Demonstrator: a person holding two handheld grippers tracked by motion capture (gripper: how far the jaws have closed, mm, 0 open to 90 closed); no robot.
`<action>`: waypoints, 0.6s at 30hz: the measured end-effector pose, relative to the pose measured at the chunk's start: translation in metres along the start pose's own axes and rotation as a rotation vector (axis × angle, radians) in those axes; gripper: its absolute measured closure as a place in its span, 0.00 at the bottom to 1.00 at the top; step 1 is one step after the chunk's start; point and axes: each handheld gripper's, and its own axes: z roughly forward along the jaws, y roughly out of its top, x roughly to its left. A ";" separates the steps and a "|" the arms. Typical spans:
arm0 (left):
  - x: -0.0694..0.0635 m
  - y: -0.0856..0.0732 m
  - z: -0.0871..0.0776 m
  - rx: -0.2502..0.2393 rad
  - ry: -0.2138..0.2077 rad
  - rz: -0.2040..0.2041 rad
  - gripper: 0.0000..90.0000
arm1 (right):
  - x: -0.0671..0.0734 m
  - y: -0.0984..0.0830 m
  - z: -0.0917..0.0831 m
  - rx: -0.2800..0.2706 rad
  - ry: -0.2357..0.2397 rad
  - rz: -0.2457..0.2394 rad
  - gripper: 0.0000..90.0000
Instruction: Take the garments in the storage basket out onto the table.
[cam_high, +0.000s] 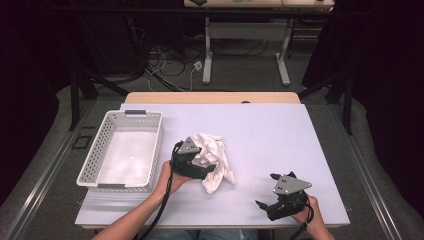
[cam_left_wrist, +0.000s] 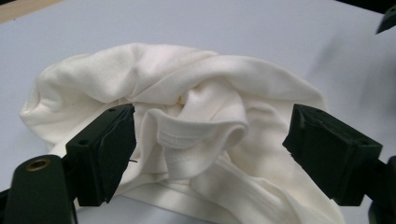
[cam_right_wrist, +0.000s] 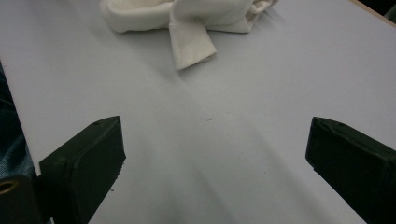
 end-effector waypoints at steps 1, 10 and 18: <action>-0.001 0.000 -0.004 -0.003 -0.001 0.008 0.14 | 0.000 0.000 0.000 0.000 0.000 0.000 0.04; -0.013 -0.004 -0.033 -0.007 0.008 0.049 0.03 | 0.000 0.000 -0.001 0.000 -0.003 -0.001 0.04; -0.019 -0.008 -0.049 -0.023 0.019 0.072 0.00 | 0.001 0.000 -0.001 -0.005 -0.002 0.000 0.04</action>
